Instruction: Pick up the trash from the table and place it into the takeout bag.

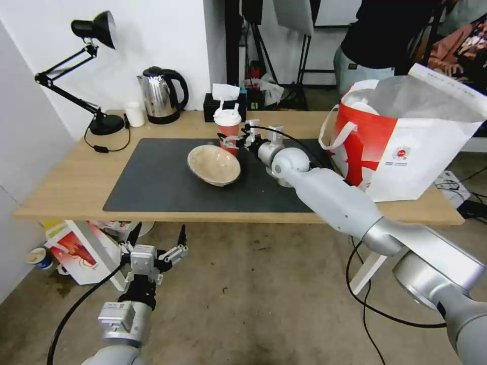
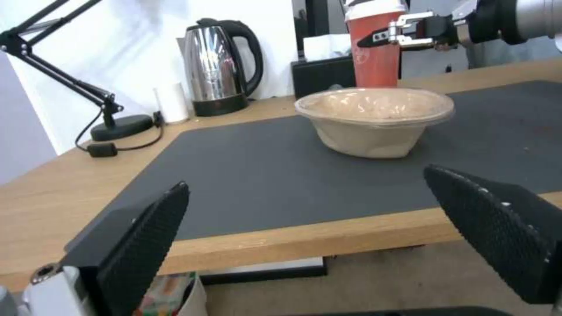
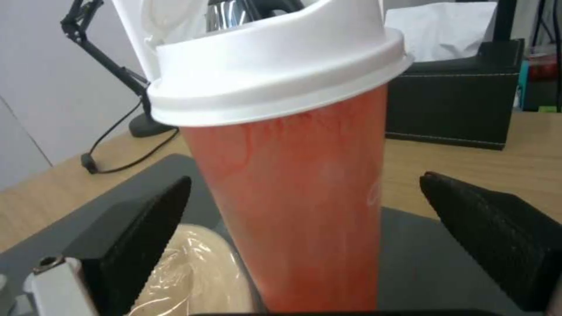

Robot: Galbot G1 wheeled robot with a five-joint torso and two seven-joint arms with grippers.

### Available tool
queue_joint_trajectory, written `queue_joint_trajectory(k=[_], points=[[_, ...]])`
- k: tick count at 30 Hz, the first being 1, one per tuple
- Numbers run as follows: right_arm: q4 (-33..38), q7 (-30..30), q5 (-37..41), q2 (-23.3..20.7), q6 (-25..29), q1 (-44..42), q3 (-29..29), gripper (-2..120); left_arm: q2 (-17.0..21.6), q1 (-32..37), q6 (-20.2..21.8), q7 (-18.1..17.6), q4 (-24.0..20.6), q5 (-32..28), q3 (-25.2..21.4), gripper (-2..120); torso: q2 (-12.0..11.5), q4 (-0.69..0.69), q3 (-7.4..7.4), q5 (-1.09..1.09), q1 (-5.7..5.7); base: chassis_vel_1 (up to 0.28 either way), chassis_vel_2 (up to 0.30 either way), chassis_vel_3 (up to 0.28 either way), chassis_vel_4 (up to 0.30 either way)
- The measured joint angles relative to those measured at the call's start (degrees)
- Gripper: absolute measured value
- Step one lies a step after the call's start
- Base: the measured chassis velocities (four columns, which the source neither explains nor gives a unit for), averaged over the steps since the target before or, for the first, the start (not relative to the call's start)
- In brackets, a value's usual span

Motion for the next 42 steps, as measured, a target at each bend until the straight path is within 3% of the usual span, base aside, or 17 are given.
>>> queue_joint_trajectory(k=[42], points=[[-8.96,-4.65,-1.10,4.23,0.90,1.29,0.42,100,0.00,0.00,0.00,0.00,0.00,0.00,0.00,100,0.00,0.01,0.00,0.00,0.00,0.000,0.000,0.000,0.000]])
